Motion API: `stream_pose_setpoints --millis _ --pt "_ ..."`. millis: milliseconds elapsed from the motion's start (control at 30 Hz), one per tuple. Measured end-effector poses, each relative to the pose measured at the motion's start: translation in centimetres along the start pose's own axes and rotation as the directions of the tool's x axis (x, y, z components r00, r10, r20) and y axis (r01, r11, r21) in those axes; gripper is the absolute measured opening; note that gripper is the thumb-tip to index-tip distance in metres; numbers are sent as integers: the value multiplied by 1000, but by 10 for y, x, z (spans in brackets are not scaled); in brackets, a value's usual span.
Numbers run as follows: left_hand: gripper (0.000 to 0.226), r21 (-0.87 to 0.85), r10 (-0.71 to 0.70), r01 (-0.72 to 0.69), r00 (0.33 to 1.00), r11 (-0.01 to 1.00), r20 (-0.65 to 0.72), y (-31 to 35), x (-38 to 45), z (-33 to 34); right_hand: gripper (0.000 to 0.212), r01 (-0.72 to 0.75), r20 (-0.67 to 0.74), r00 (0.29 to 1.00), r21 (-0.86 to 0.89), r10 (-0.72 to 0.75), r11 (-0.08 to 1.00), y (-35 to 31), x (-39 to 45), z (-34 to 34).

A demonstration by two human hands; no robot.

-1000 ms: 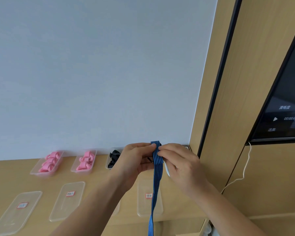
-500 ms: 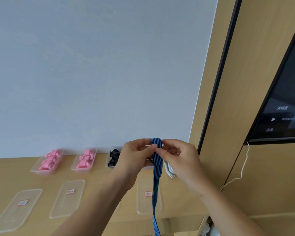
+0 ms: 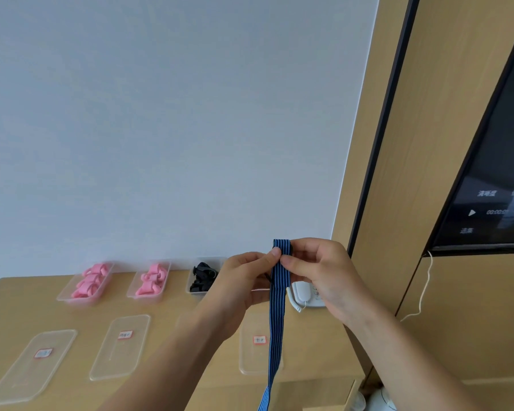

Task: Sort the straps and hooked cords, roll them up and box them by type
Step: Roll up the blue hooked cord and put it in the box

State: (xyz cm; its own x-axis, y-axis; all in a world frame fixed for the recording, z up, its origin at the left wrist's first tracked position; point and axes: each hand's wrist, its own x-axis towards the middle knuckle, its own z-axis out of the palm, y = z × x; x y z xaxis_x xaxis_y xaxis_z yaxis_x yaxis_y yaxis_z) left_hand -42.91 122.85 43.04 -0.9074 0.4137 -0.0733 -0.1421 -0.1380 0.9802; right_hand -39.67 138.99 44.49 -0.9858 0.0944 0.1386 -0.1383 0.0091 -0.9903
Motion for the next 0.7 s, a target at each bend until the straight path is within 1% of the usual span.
stream_pose_setpoints --millis 33,133,300,400,700 --pt "50 16 -9 9 1000 1000 6 -1 -1 2 17 16 -29 999 -14 -17 1000 0 0 1" --pt "49 55 -19 19 1000 998 10 -2 -4 6 15 64 -110 991 -80 -73 995 0 -1 0" --pt "43 15 -17 18 998 1000 -65 -6 -6 17 16 113 -218 965 -146 -143 983 0 -3 0" --pt "41 3 -24 24 997 1000 -76 -11 -7 24 17 122 -272 948 -167 -164 978 2 -6 -1" --pt "41 61 -32 34 999 998 -33 -11 -6 27 21 133 -320 928 -199 -193 971 3 -10 -5"
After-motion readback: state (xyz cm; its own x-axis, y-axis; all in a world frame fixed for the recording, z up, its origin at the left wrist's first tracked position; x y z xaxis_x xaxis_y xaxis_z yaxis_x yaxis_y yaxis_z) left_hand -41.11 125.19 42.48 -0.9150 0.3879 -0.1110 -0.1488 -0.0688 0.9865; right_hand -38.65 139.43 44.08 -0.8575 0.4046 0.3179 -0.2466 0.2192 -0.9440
